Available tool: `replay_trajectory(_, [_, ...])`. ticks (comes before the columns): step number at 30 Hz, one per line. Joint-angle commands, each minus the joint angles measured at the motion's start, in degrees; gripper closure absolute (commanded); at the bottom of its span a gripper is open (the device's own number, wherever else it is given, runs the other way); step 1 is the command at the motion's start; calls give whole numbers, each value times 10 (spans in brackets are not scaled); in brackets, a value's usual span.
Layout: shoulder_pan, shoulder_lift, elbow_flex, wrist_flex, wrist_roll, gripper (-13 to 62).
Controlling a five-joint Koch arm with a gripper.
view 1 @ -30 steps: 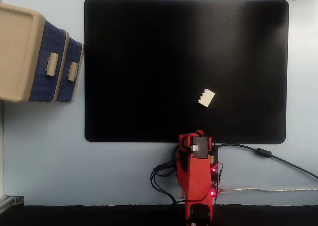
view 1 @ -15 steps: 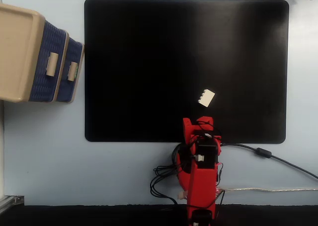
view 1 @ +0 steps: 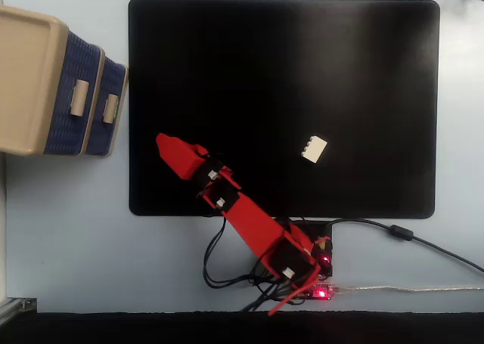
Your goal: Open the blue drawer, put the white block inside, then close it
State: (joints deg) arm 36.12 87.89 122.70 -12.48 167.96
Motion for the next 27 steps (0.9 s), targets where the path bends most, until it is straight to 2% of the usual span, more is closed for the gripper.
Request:
replay_trajectory(1, [5,-87,-17,-262,13,161])
replay_trajectory(5, [4,-250,-113,-425,13,162])
replay_trajectory(14, [4,-361,-349,-350,12,177])
replay_trajectory(19, [-11,-379,-400,-321,9,229])
replay_trajectory(27, [-33,-379,-404,-281,7,399])
